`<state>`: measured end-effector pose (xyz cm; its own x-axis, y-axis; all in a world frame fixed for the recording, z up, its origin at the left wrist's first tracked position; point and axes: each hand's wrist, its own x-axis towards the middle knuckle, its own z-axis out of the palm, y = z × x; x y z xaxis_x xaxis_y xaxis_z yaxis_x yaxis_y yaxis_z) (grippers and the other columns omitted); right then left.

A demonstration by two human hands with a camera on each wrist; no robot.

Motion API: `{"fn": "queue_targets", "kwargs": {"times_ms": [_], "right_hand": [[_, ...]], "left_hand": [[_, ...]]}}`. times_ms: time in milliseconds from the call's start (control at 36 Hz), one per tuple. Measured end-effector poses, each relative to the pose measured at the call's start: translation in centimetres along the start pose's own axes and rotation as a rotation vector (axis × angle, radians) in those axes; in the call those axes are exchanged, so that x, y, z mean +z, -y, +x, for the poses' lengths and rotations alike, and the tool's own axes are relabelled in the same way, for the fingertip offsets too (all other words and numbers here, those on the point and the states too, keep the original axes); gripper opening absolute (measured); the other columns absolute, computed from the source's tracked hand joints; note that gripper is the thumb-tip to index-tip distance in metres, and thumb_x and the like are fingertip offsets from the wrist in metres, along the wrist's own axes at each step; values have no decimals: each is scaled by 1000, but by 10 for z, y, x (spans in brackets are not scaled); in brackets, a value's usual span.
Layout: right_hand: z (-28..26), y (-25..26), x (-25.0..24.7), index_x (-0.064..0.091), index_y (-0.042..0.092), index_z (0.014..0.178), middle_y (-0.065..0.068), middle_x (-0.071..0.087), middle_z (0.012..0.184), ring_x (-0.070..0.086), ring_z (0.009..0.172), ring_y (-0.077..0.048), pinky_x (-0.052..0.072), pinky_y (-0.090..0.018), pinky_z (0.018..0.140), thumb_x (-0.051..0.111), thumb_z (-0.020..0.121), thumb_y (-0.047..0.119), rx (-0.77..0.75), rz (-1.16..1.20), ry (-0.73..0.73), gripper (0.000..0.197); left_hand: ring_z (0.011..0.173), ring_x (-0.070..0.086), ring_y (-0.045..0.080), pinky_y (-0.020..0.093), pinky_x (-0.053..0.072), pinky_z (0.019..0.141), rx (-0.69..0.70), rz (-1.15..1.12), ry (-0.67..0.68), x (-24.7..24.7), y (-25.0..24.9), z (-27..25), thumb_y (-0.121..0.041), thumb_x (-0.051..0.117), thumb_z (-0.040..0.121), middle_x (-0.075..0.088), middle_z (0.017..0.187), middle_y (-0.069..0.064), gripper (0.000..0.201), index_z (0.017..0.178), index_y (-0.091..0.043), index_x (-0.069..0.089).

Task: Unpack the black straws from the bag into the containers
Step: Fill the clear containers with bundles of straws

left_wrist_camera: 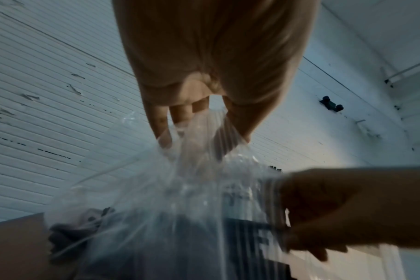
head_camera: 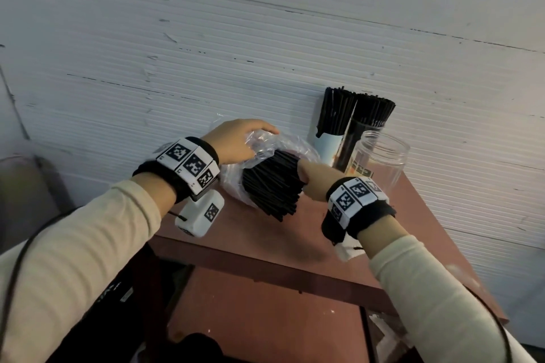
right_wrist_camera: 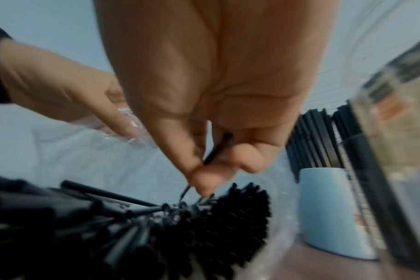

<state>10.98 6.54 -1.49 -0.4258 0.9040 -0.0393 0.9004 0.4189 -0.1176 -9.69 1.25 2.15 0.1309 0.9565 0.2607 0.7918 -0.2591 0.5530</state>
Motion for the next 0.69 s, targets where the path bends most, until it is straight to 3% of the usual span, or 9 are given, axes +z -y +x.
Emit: {"fn": "queue_targets", "kwargs": {"times_ms": [83,139,222,278,389,500,583,694], "right_hand": [[8,20,-8,52,18,92,-2,59,99,56,94,-23,48,-35,84,52,88,8,-150,106,-80,11],[17,32,-6,60,19,107,-1,61,112,57,103,-21,46,-37,94,51,94,23,-196,78,-53,17],[35,47,2,53,16,129,-7,55,130,50,121,-28,39,-42,104,44,98,39,-157,-27,1,40],[45,51,7,45,17,137,-11,47,140,41,130,-33,35,-46,108,43,95,48,-79,-39,-42,51],[55,53,8,38,14,144,-10,44,144,44,130,-30,36,-41,108,55,91,49,-38,-34,-63,65],[58,57,7,44,14,138,-9,51,138,50,124,-28,39,-37,106,63,89,42,-68,-93,-47,60],[56,60,6,41,27,142,-7,43,146,44,129,-30,37,-42,108,62,90,37,-110,-119,-6,58],[53,60,1,54,28,131,-4,50,135,51,120,-26,43,-34,96,61,90,21,-138,-77,15,42]], "left_hand": [[117,58,18,30,49,87,43,-2,-34,0,1,4,-1,63,86,57,136,-3,56,127,-38,59],[113,59,18,31,51,83,65,-2,-57,0,1,7,3,61,84,59,130,-1,60,126,-39,60],[112,56,11,13,43,78,107,-5,-95,-2,0,12,12,51,82,59,124,-4,67,126,-39,60],[113,56,10,11,42,80,112,-22,-101,-6,2,14,14,47,82,59,125,-3,70,126,-39,60],[120,54,13,35,51,95,68,21,0,-9,7,15,12,50,83,55,135,-4,73,131,-43,55],[125,51,15,31,46,99,50,25,11,-8,11,14,10,51,85,52,140,-4,72,134,-42,53],[122,52,15,28,45,95,35,22,11,-9,13,15,9,51,85,54,136,-2,69,134,-40,52],[125,51,16,29,46,97,23,5,19,-12,14,16,9,51,85,54,136,-1,71,135,-41,51]]}}
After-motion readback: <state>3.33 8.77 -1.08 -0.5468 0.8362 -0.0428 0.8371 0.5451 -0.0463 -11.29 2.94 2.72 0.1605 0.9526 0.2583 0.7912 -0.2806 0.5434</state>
